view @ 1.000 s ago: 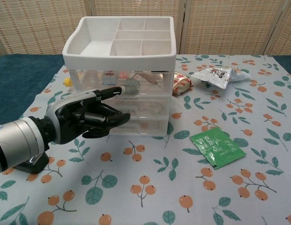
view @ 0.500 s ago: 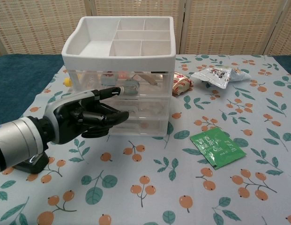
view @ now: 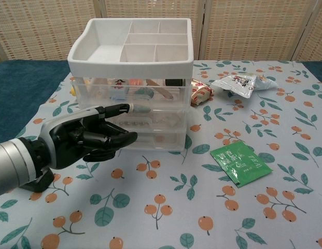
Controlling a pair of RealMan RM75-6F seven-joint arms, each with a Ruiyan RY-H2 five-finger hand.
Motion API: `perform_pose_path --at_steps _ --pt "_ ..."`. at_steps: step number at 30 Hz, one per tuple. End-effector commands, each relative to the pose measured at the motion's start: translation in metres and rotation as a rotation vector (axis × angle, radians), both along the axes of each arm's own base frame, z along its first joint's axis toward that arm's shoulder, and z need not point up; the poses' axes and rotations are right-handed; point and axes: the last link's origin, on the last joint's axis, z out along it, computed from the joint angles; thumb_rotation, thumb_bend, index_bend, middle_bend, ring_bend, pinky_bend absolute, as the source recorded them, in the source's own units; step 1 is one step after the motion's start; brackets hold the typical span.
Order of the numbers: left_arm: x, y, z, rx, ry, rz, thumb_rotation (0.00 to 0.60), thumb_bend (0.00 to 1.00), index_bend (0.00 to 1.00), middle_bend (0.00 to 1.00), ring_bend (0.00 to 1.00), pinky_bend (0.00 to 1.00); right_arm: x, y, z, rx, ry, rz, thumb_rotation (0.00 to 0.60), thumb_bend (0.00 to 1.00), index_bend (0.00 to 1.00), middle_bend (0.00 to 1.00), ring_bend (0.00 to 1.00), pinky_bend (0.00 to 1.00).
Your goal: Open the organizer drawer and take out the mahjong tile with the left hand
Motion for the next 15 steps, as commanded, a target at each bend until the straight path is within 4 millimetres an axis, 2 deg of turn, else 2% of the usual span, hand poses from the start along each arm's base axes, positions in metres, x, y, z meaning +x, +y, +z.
perform_pose_path --at_steps 1,7,11,15 --pt "-0.001 -0.003 0.001 0.004 -0.002 0.002 0.6 0.38 0.17 0.88 0.93 1.0 0.0 0.0 0.0 0.002 0.0 0.001 0.6 0.19 0.11 0.16 0.09 0.15" --pt "-0.009 -0.012 0.007 0.014 0.024 -0.02 0.6 0.38 0.09 0.88 0.94 1.0 0.0 0.002 0.002 -0.008 0.002 0.0 0.6 0.19 0.11 0.16 0.09 0.15" --pt "-0.022 -0.021 0.017 0.027 0.081 -0.052 0.6 0.38 0.09 0.88 0.94 1.0 0.001 0.001 0.008 -0.022 0.015 0.008 0.6 0.19 0.11 0.16 0.09 0.15" --pt "-0.033 -0.028 0.033 0.068 0.153 -0.107 0.6 0.38 0.13 0.88 0.94 1.0 0.004 -0.001 0.012 -0.03 0.025 0.022 0.6 0.19 0.11 0.16 0.09 0.15"
